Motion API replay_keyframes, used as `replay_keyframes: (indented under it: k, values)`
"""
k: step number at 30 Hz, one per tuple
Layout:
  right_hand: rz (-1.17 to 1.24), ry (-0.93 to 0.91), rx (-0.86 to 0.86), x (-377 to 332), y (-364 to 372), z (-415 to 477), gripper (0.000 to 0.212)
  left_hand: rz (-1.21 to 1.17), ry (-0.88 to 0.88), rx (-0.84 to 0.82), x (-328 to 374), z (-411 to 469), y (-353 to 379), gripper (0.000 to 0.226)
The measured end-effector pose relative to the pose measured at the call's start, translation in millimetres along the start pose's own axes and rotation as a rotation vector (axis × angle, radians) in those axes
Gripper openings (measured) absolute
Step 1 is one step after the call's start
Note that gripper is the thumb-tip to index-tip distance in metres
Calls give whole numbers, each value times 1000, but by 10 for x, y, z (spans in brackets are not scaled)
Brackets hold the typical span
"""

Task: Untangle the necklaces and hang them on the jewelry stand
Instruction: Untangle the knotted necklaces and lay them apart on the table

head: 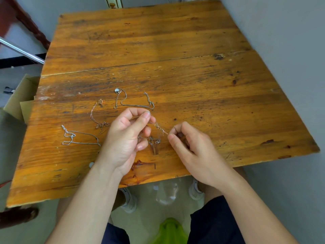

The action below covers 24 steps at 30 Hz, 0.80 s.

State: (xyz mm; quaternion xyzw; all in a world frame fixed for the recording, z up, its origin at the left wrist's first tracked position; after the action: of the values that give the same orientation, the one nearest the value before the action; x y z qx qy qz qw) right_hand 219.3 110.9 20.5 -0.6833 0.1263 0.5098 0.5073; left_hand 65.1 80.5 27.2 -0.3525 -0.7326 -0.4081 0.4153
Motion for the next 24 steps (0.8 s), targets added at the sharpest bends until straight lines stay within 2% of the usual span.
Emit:
replay_keyframes:
  k: [4,7,13,19,24]
  values:
    - [-7,-9,62,-2,-26,-19,11,-74,-28,-13,-39,15,1,3]
    - [-136,-81,143,-19,-32,-47,4,-166,-42,-26,-74,28,0,7]
    - [-388,-280,306,-161,-57,-118,8,-219,-46,-27,-98,40,-26,8]
    - [-502,-318,310,-230,-6,-142,9,-201,0,-91,-71,59,2,12]
    - [-533,-350,294,-245,5,-169,6,-201,15,-92,-27,77,-46,29]
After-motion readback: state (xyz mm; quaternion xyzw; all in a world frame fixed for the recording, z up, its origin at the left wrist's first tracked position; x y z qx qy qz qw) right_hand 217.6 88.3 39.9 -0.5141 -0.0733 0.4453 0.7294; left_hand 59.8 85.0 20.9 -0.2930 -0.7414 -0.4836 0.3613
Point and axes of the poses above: each hand's wrist, its own z-axis towards the middle knuckle, its own y-axis out of the palm, x = y × z, the point moved 7 cm from there along z, towards the middle knuckle, and after that the axes turned 7 degrees about -z, right-handed, at the moved point
